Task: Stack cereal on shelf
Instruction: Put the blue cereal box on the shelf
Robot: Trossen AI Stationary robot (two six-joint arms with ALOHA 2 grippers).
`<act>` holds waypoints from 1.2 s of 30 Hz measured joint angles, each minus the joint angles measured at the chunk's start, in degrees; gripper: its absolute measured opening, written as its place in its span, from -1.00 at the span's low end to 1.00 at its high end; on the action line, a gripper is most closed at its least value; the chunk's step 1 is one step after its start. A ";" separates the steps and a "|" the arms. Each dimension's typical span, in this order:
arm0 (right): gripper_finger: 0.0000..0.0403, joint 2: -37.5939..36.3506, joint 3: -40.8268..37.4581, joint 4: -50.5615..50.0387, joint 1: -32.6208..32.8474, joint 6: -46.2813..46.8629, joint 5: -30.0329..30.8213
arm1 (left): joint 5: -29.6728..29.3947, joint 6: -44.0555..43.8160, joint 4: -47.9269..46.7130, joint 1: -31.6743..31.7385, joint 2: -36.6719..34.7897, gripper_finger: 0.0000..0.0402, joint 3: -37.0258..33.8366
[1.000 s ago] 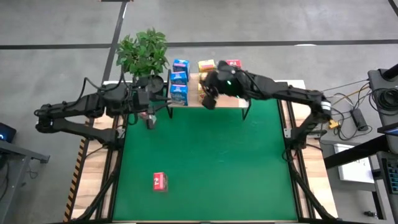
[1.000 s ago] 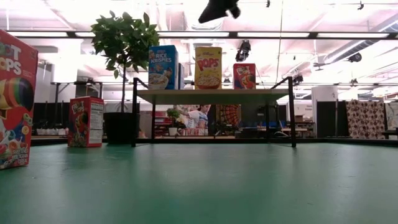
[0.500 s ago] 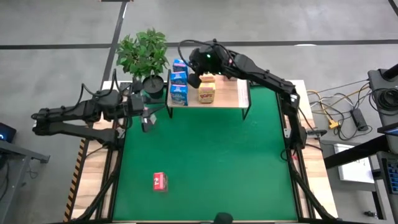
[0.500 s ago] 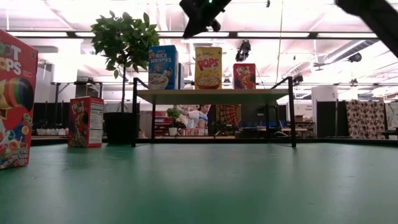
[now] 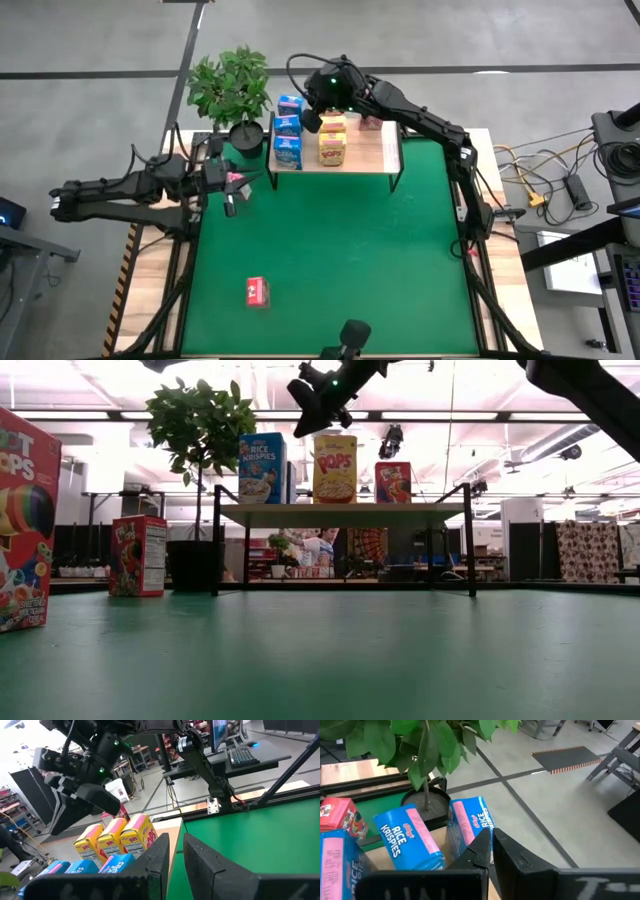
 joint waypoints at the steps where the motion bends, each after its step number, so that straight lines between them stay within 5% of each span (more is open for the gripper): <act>1: -0.96 0.00 0.00 0.08 -0.15 -0.37 -0.02 | -0.01 0.01 0.40 0.00 -0.34 -0.81 -0.50; 21: -0.96 0.00 -11.91 17.84 -0.13 -4.06 -0.05 | -0.01 0.98 2.94 0.00 -0.94 -0.81 -2.25; 36: -0.96 -0.02 -14.67 18.96 -0.37 -6.18 -0.01 | -0.01 0.90 3.63 0.01 -0.91 -0.81 -2.25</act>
